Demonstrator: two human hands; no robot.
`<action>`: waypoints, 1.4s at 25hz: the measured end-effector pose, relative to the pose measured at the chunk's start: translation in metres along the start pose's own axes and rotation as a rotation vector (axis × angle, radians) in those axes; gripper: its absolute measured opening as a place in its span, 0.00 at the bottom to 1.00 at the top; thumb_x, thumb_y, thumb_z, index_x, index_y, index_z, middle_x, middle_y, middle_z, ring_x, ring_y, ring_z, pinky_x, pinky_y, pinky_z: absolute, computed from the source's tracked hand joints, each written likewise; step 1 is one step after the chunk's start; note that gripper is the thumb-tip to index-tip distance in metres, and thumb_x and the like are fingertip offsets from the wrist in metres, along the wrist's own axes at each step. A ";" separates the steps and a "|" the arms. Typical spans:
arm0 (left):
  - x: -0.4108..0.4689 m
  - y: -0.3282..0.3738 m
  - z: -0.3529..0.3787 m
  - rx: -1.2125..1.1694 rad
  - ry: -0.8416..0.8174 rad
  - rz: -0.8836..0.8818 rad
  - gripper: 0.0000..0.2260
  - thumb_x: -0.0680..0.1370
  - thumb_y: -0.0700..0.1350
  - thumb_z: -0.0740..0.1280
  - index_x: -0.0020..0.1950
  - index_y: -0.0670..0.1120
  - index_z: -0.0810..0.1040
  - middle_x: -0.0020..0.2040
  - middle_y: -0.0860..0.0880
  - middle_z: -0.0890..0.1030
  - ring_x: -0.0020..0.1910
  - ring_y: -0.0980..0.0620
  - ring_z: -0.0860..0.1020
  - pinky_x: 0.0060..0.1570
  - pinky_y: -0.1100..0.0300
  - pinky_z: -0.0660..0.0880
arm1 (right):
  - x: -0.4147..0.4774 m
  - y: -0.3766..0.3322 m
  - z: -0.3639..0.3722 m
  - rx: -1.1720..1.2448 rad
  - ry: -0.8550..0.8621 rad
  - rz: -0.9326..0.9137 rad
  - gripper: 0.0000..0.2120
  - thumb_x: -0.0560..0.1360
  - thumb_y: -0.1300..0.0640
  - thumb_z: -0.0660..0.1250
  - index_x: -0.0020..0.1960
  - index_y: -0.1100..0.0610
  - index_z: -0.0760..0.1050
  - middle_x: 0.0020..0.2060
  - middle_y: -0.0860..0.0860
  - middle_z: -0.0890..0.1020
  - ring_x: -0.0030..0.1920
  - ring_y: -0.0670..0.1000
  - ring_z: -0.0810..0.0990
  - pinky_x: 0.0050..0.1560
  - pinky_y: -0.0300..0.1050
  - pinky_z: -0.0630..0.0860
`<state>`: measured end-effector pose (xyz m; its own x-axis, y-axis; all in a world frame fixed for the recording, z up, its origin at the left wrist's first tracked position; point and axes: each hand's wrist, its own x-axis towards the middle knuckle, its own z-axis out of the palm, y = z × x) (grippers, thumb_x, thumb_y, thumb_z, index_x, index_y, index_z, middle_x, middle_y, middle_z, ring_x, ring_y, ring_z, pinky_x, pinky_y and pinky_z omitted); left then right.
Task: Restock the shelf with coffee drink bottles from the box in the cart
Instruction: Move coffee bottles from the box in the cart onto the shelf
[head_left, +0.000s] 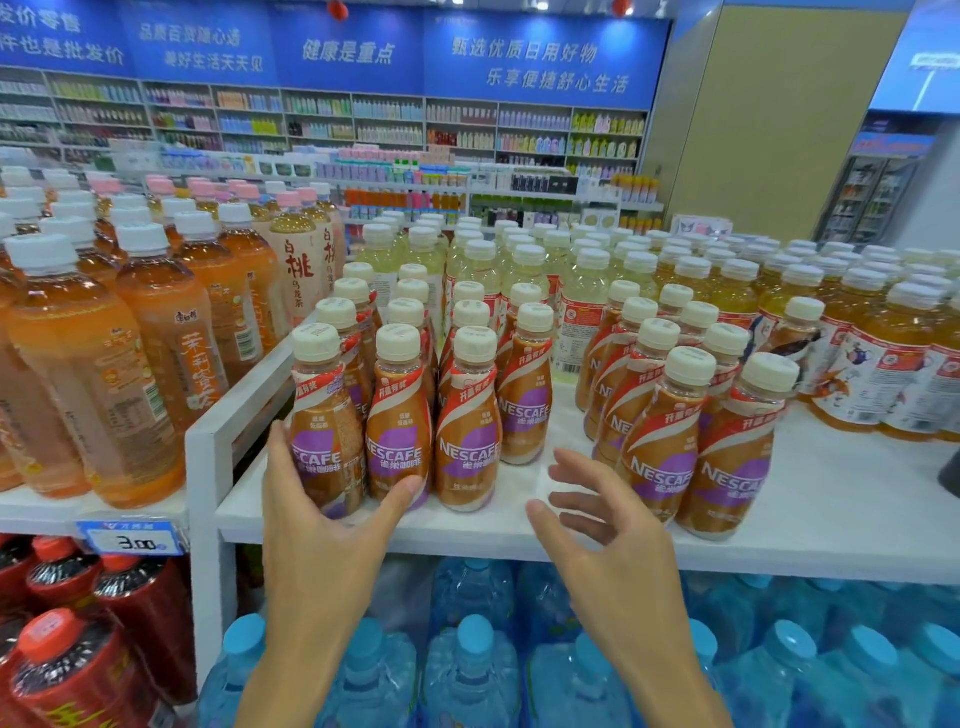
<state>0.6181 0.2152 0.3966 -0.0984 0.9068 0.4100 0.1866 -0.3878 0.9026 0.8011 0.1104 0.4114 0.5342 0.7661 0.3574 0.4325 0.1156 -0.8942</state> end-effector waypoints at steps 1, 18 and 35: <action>-0.008 0.002 0.001 0.028 0.050 0.026 0.49 0.65 0.56 0.79 0.80 0.55 0.57 0.76 0.55 0.66 0.74 0.56 0.66 0.68 0.53 0.69 | -0.004 0.000 -0.014 0.010 0.046 -0.009 0.19 0.74 0.55 0.76 0.61 0.43 0.78 0.54 0.37 0.83 0.52 0.40 0.82 0.51 0.32 0.79; -0.089 0.056 0.162 0.002 -0.329 0.172 0.31 0.74 0.59 0.73 0.73 0.58 0.64 0.64 0.62 0.69 0.65 0.59 0.70 0.62 0.58 0.76 | 0.025 0.034 -0.116 -0.007 0.227 0.039 0.25 0.71 0.55 0.78 0.61 0.41 0.71 0.51 0.33 0.78 0.52 0.33 0.77 0.39 0.26 0.73; -0.077 0.019 0.131 0.167 0.057 0.307 0.29 0.77 0.53 0.69 0.75 0.44 0.68 0.66 0.48 0.69 0.67 0.49 0.72 0.63 0.55 0.75 | 0.021 0.023 -0.046 0.086 0.138 -0.058 0.28 0.68 0.50 0.80 0.61 0.36 0.71 0.53 0.32 0.78 0.54 0.28 0.76 0.41 0.22 0.74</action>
<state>0.7574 0.1602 0.3651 -0.0666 0.7396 0.6697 0.3724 -0.6043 0.7044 0.8555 0.0996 0.4108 0.6074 0.6632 0.4374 0.4046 0.2156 -0.8887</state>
